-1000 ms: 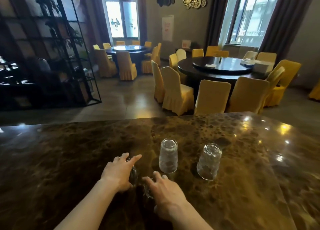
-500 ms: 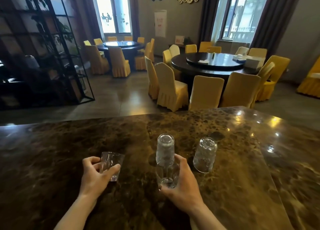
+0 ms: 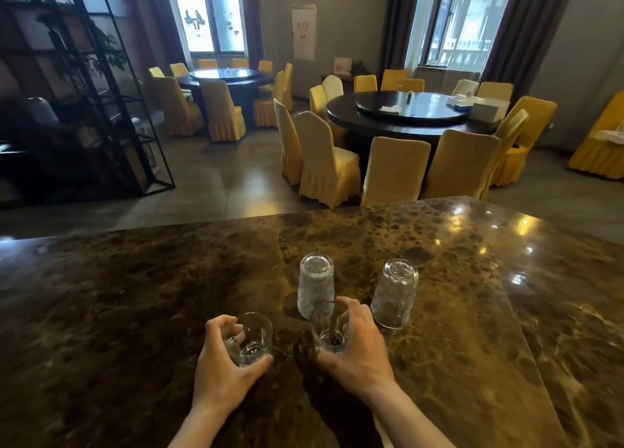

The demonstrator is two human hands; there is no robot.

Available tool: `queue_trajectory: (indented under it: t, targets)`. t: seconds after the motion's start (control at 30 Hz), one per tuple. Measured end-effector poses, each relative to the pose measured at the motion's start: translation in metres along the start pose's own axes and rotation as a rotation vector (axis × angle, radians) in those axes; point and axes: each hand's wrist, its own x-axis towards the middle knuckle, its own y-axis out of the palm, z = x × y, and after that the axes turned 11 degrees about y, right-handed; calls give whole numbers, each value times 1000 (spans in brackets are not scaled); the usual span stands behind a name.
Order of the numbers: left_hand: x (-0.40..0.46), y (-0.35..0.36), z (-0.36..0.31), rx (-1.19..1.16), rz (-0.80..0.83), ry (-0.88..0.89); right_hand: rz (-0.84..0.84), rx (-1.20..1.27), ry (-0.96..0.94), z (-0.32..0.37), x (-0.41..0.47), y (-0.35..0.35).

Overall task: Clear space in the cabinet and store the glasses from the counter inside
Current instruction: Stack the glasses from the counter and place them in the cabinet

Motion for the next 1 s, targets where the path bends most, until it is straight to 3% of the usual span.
queue_trajectory:
  t: [0.27,0.37,0.5,0.57,0.63,0.7,0.8,0.9,1.0]
  targets:
    - [-1,6,-13,87,37,13,77,-48,32,-11,11,-4]
    - [4,-6,-30,185,78,48,114,-234,-22,-1,11,-23]
    - [49,-17,-79,304,-70,343,-257,-353,-316,24,21,-67]
    - [83,-7,-114,378,30,463,-353,-432,-374,31,42,-97]
    - [115,12,-142,505,280,530,-227,-637,-342,36,69,-119]
    - [137,37,-157,707,573,510,3,-848,-269,40,92,-131]
    - [151,66,-153,966,818,417,227,-1020,-183,36,107,-132]
    - [150,78,-137,1006,782,422,279,-1027,-169,18,110,-127]
    - [150,78,-128,924,684,430,212,-969,-234,7,109,-127]
